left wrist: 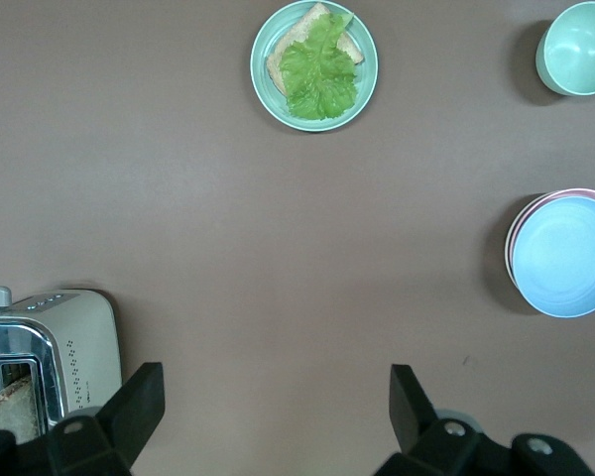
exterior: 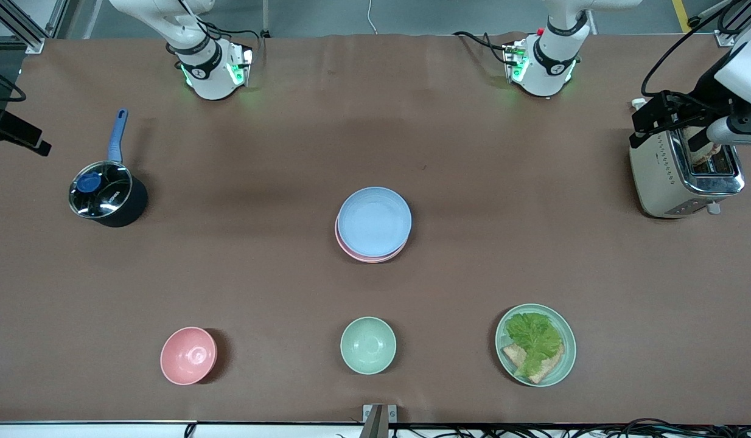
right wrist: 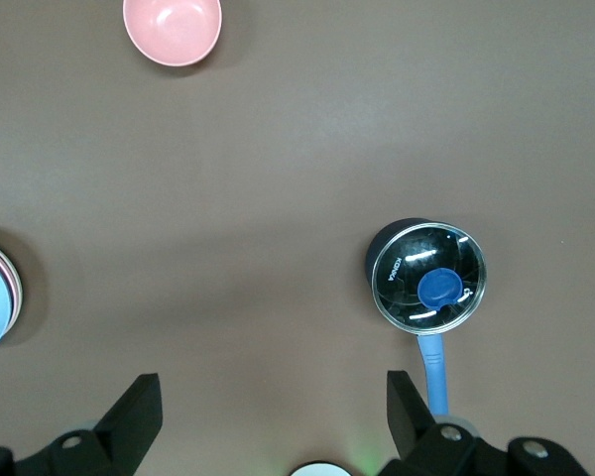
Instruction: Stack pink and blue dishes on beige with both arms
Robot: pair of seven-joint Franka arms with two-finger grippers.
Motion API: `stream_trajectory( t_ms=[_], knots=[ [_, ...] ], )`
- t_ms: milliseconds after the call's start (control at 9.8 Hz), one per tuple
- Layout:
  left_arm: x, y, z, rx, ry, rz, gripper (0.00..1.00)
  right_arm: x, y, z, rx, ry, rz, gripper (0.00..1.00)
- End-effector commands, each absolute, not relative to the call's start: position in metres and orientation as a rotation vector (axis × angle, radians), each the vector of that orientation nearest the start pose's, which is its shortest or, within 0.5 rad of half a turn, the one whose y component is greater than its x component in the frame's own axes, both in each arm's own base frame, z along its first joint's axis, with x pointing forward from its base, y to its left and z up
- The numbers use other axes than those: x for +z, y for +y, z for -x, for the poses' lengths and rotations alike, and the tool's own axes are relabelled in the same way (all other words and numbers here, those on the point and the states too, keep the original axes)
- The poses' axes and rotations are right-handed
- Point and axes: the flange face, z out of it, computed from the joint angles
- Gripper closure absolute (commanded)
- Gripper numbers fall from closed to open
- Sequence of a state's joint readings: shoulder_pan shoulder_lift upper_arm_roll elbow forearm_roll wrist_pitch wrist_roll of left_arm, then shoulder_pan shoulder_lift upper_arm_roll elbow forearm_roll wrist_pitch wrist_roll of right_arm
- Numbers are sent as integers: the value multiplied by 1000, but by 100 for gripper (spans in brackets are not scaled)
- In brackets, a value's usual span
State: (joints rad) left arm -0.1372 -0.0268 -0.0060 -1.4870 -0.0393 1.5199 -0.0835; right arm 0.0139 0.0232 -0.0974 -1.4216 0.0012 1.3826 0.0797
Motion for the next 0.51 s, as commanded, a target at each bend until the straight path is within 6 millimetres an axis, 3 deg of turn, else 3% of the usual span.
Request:
stream_trajectory(
  t_ms=[0,408],
  knots=[
    [663,-82,-527,-47,104,3132,0,666,-51,-536,102,246,3138,0],
    [663,-83,-526,-43,123,3140,0,667,-53,-538,87,259,3136,0]
  ],
)
